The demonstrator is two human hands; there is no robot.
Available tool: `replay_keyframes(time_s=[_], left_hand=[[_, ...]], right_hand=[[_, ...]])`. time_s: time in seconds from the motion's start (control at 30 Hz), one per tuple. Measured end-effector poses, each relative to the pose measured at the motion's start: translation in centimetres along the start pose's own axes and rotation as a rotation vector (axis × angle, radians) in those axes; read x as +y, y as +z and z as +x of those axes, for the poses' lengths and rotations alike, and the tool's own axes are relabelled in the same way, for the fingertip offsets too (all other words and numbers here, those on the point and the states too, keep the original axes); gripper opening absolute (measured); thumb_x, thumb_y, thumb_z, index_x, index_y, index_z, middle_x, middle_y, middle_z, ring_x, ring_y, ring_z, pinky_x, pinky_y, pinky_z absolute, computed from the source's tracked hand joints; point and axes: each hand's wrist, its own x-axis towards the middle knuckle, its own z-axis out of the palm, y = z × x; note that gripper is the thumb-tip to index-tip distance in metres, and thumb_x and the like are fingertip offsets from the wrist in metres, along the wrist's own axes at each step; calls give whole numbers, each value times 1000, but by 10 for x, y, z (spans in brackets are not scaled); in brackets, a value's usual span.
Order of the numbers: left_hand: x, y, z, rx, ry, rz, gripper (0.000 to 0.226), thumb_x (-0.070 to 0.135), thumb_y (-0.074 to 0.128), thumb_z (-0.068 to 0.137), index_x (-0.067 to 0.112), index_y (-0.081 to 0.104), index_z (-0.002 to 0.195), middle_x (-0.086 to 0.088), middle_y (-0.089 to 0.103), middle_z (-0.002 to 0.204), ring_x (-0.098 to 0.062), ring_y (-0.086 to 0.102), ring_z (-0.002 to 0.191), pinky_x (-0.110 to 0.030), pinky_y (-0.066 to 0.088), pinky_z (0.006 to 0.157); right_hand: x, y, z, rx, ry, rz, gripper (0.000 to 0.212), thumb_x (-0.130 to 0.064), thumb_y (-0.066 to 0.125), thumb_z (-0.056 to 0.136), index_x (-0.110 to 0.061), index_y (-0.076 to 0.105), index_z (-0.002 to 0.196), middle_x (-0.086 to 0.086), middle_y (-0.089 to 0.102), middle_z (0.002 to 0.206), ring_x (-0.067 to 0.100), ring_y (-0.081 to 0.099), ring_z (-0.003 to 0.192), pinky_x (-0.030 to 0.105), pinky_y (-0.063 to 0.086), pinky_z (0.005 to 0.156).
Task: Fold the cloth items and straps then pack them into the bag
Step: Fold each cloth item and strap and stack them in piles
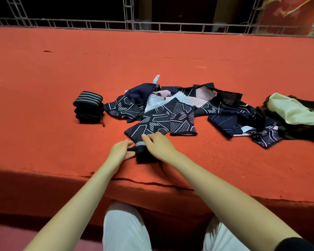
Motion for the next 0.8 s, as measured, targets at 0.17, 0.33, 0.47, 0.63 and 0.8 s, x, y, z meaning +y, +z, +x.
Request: replay_keyframes(time_s=[0.17, 0.33, 0.47, 0.63, 0.8], left_hand=[[-9, 2, 0, 3, 100, 206, 13, 22, 60, 90, 12, 66, 95, 0, 67, 86, -17, 61, 80, -31, 51, 76], [-4, 11, -8, 44, 143, 268, 36, 10, 68, 83, 5, 60, 118, -5, 64, 112, -19, 59, 105, -30, 46, 93], [-2, 18, -12, 34, 182, 231, 37, 2, 64, 84, 6, 57, 120, -3, 60, 113, -14, 55, 102, -22, 40, 85], [18, 11, -6, 39, 281, 94, 35, -5, 61, 82, 8, 60, 115, -5, 63, 115, -16, 58, 105, -19, 44, 86], [48, -9, 16, 140, 402, 89, 36, 2, 62, 86, 5, 56, 121, -4, 57, 111, -12, 53, 99, 2, 39, 69]], right_hand=[[6, 15, 2, 8, 43, 301, 30, -14, 42, 94, -6, 69, 81, -1, 59, 68, 15, 51, 58, 30, 37, 57], [39, 13, -7, 200, 241, 382, 24, -19, 52, 89, -13, 68, 106, 0, 67, 103, 16, 59, 96, 27, 42, 84], [51, 12, -10, -28, 285, 445, 33, -38, 55, 90, -10, 70, 100, 3, 68, 88, 20, 61, 80, 33, 46, 73], [42, 3, 0, -119, 280, 818, 28, -29, 60, 90, -5, 65, 104, 5, 59, 75, 13, 53, 59, 21, 43, 49], [8, 0, 33, -38, 249, 1009, 12, -20, 58, 92, -12, 63, 100, 1, 62, 85, 5, 57, 64, 14, 40, 44]])
